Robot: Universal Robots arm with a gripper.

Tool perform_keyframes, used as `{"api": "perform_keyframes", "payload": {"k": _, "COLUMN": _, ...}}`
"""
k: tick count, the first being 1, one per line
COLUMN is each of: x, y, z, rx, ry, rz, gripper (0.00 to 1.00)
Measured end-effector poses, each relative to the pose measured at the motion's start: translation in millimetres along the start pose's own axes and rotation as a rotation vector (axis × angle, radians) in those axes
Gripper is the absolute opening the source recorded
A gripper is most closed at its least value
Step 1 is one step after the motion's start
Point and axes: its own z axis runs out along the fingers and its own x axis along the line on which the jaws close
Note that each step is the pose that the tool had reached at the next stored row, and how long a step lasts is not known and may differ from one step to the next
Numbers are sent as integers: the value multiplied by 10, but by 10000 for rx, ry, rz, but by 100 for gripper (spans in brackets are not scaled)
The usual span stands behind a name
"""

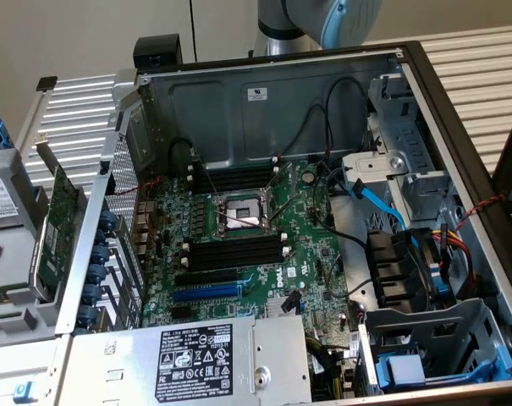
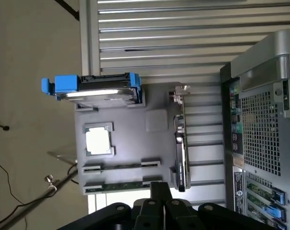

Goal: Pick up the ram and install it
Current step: 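Reach for the ram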

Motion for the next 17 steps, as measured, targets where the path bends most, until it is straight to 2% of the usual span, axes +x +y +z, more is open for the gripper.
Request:
{"api": "perform_keyframes", "payload": {"k": 3, "x": 134, "y": -35, "z": -5, "rx": 0, "ry": -1, "rz": 1, "gripper": 11}}
{"api": "perform_keyframes", "payload": {"k": 6, "x": 217, "y": -107, "z": -11, "rx": -1, "ry": -1, "rz": -1, "gripper": 11}}
{"api": "perform_keyframes", "payload": {"k": 8, "x": 221, "y": -141, "z": -13, "rx": 0, "ry": 1, "rz": 0, "gripper": 11}}
{"api": "perform_keyframes", "payload": {"k": 17, "x": 220, "y": -142, "z": -12, "rx": 0, "ry": -1, "rz": 0, "gripper": 11}}
